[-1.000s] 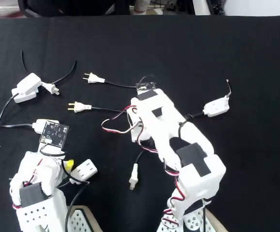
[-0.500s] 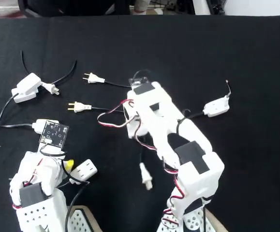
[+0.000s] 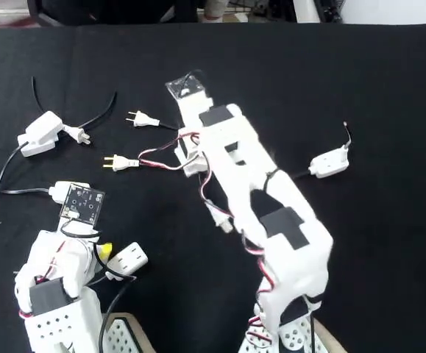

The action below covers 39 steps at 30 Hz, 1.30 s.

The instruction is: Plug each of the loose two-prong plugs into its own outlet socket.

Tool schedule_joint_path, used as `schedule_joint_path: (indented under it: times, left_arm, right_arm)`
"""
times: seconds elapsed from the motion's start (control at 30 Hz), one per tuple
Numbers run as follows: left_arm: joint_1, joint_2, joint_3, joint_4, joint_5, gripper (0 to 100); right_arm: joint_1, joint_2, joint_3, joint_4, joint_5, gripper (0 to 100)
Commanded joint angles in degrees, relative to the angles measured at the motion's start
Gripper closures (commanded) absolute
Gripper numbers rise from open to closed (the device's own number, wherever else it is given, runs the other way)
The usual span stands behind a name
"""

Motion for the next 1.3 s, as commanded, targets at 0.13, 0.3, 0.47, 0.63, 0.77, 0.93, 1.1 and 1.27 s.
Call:
schedule_joint_path:
  times: [0.13,0.3,0.47,0.63,0.77,0.93,1.1,1.27]
  left_arm:
    - [0.57,-0.44,-0.4,0.0,-0.26,67]
    - [0.57,-0.44,-0.4,0.0,-0.26,67]
    - [0.57,-0.44,-0.4,0.0,-0.26,67]
    - [0.57,-0.44,-0.4,0.0,-0.26,67]
    - [0.57,-0.44,-0.4,0.0,-0.26,67]
    - [0.48,-0.44,-0.4,0.0,-0.26,67]
    - [0.57,-0.44,-0.4,0.0,-0.26,67]
    - [0.57,-0.44,-0.4,0.0,-0.26,67]
  right_arm:
    - [0.79,9.8,-12.35,2.9,2.2,95.5]
    - [-0.97,10.15,-20.26,17.49,2.2,76.2]
    - [-2.02,10.42,-24.92,26.9,2.2,74.8]
    - [-2.02,10.42,-27.38,33.93,6.68,75.0]
    - [-3.16,10.33,-27.21,37.45,13.8,75.1]
    - [-3.87,11.3,-23.69,37.54,18.64,75.1]
    - [-3.78,11.47,-18.77,37.54,20.57,75.1]
    - [-3.52,11.47,-14.9,37.54,20.57,75.1]
